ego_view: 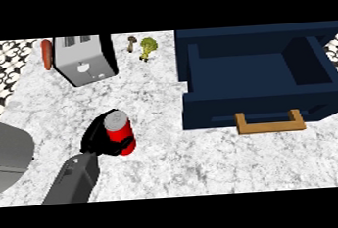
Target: Pick up the can, place it into the drawer and close the drawer
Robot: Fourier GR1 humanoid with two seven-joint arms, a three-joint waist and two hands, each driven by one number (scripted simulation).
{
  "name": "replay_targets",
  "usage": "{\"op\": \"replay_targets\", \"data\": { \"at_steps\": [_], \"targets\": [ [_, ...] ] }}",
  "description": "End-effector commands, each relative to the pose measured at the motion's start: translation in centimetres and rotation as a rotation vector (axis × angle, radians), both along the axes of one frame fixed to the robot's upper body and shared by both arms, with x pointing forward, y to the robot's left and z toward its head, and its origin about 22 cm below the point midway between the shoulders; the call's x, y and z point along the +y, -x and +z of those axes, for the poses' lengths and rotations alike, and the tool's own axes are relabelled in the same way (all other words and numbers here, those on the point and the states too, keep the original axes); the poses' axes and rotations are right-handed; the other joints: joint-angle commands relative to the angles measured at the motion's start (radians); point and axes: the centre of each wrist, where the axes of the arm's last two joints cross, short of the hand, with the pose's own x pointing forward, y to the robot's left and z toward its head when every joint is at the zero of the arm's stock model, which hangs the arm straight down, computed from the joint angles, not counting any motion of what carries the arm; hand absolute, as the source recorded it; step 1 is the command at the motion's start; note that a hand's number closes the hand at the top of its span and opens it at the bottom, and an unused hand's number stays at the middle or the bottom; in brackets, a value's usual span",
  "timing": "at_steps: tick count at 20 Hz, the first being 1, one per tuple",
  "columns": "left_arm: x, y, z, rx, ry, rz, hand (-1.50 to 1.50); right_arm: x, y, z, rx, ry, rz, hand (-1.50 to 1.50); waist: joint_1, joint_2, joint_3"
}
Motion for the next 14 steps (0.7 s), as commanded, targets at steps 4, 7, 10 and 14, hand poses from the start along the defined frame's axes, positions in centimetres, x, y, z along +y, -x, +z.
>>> {"op": "replay_targets", "data": {
  "at_steps": [4, 7, 10, 14],
  "targets": [
    [1.0, -1.0, 2.2, -0.071, 0.034, 0.192, 1.50, 0.7, -0.5, -0.1, -0.003, -0.010, 0.001, -1.50, 0.009, 0.000, 0.000],
    [0.0, 1.3, 0.7, -0.071, 0.019, 0.393, 1.50, 0.6, 0.5, 0.2, -0.011, -0.022, -0.025, -1.50, 0.015, -0.005, 0.001],
    [1.2, 0.6, 3.8, -0.093, 0.035, 0.375, 1.50, 1.3, 0.4, 0.5, -0.005, -0.016, -0.015, -1.50, 0.013, -0.004, 0.001],
    [-0.4, -0.6, 7.6, -0.142, 0.044, 0.376, 1.50, 0.0, 1.6, 1.9, 0.004, -0.021, -0.023, -1.50, 0.007, -0.004, 0.000]
  ]
}}
